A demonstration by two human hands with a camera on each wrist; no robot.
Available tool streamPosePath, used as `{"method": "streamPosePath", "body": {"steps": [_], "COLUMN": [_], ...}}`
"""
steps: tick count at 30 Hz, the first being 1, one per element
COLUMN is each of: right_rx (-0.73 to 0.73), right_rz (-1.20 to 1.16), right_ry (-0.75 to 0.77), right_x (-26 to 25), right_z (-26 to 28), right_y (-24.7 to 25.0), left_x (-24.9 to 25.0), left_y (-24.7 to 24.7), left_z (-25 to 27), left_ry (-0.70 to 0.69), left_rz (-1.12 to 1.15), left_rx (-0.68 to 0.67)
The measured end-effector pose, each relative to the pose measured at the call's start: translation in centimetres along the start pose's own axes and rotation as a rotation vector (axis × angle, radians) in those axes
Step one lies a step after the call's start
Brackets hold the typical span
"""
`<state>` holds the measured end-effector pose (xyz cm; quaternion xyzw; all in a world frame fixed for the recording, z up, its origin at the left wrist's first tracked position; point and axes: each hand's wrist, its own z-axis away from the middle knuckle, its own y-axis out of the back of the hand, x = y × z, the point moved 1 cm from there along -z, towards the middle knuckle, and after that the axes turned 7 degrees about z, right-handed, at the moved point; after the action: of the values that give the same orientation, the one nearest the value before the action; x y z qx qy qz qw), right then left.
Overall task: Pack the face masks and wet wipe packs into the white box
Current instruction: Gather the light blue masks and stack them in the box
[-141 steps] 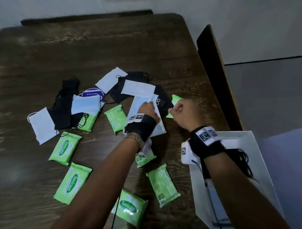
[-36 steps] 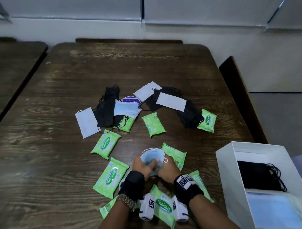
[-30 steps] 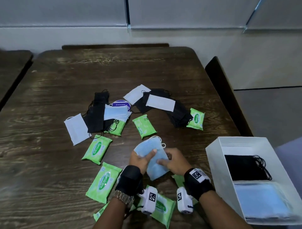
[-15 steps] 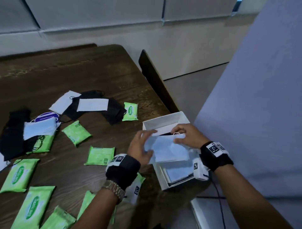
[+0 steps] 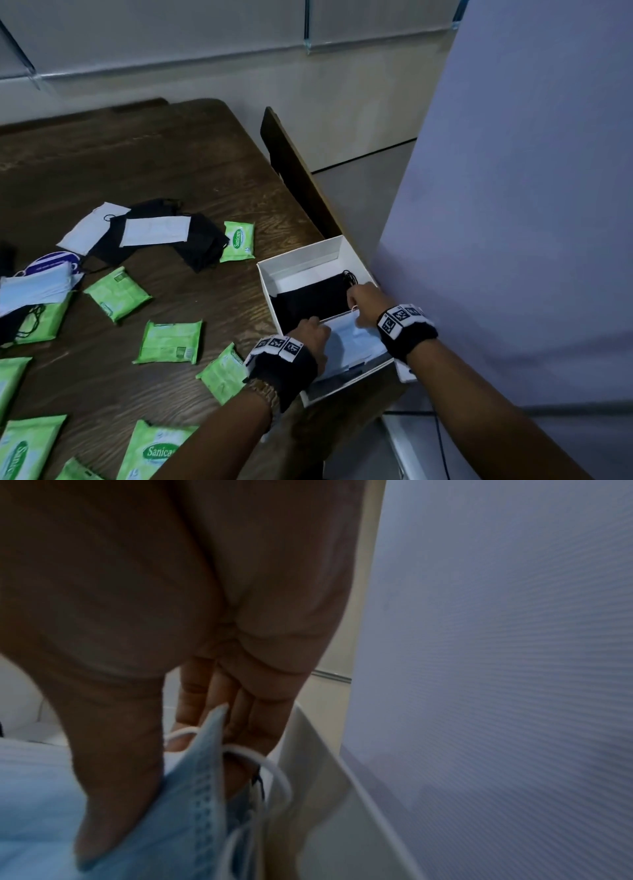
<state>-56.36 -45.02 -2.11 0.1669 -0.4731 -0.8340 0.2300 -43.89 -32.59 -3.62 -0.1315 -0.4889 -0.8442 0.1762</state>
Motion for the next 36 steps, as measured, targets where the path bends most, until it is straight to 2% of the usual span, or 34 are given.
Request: {"method": "streamPosePath", "body": {"steps": [4,7,11,16,20,23,28,31,34,36], "right_rx": [-0.034,-0.006,0.046,0.114,-0.158,-0.342,-0.427,-0.468,-0.450,-0.383], "right_rz": [0.082,0.141,0.270,0.300,0.217,0.280,0.312,0.320,0.345,0.356], "right_ry": [-0.032,-0.034,-0.037,0.002,0.135,0.149,0.178,0.108,0.044,0.066], "right_x": [0.3,-0.2,-1.0,-2.5,-4.1,-4.2,-4.1,-4.4,-6.4,-8.6], "right_z": [0.0,0.3,0.8,1.7,1.4,1.1,1.0,0.9,0.8,0.5], "right_y": [-0.5,-0.5,0.5,2.6,2.1,0.6,0.7,1.6,3.9,5.6], "left_x": [0.0,0.4,0.2,0.0,0.5,0.7,0.3,0.1,-0.9,-2.2], "left_y": [-0.8,-1.3,-1.2,-0.1,1.6,1.3,0.7,1.3,2.4,3.3], "left_z": [0.7,1.0,0.9,1.3,0.3,-0.5,-0.9,-0.4,0.4,0.9], "left_ry": [-0.004,-0.029,-0.052,-0.042,-0.020,0.016,0.032,0.029,-0.006,-0.044], "left_rz": [-0.124,-0.201,-0.262,-0.119,-0.110,-0.106,-0.173,-0.148,-0.035,0.069], "left_rx": [0.058,0.062,-0.061,-0.077,0.003,-0.043,-0.081,-0.094,-0.069,0.017]}}
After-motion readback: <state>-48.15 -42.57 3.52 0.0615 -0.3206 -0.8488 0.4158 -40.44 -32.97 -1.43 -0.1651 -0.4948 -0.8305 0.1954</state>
